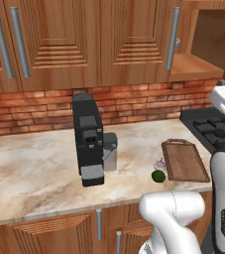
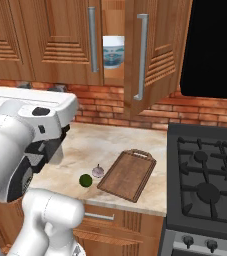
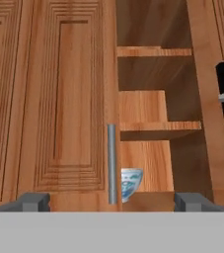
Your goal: Open the cabinet. Place the bowl and condiment on the counter. Then place the lime and garlic on the cutting board.
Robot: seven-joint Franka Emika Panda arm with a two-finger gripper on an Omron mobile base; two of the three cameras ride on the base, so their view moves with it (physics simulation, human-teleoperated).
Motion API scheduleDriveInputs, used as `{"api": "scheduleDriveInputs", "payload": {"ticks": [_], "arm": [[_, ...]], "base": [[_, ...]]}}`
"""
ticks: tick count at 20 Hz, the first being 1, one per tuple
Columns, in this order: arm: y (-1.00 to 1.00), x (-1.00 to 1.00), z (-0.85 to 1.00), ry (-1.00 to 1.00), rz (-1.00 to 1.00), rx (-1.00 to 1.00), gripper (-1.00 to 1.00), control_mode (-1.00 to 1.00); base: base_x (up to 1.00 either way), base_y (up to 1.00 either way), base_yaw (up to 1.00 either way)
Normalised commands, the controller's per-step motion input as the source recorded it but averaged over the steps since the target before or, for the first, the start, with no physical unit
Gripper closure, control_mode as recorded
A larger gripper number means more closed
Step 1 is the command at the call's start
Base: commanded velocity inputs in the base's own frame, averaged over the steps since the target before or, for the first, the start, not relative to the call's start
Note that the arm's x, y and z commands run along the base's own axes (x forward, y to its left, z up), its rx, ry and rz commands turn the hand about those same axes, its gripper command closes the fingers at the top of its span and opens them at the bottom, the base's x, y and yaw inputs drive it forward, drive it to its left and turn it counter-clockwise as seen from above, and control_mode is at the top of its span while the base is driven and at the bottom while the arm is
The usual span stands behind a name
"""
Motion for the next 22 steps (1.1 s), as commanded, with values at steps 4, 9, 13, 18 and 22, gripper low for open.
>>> {"api": "scheduleDriveInputs", "payload": {"ticks": [4,9,13,18,22], "arm": [[0.21,0.27,0.0,0.0,-0.17,-0.07,-1.0,-1.0],[0.15,0.29,-0.03,0.0,-0.1,-0.04,-1.0,-1.0],[0.04,0.32,-0.08,-0.01,-0.04,0.0,-1.0,-1.0],[0.0,0.38,-0.08,0.0,-0.02,0.0,-1.0,-1.0],[-0.05,0.33,-0.01,0.0,-0.01,0.01,-1.0,-1.0]], "base": [[0.0,0.0,0.0],[0.0,0.0,0.0],[0.0,0.0,0.0],[0.0,0.0,0.0],[0.0,0.0,0.0]]}}
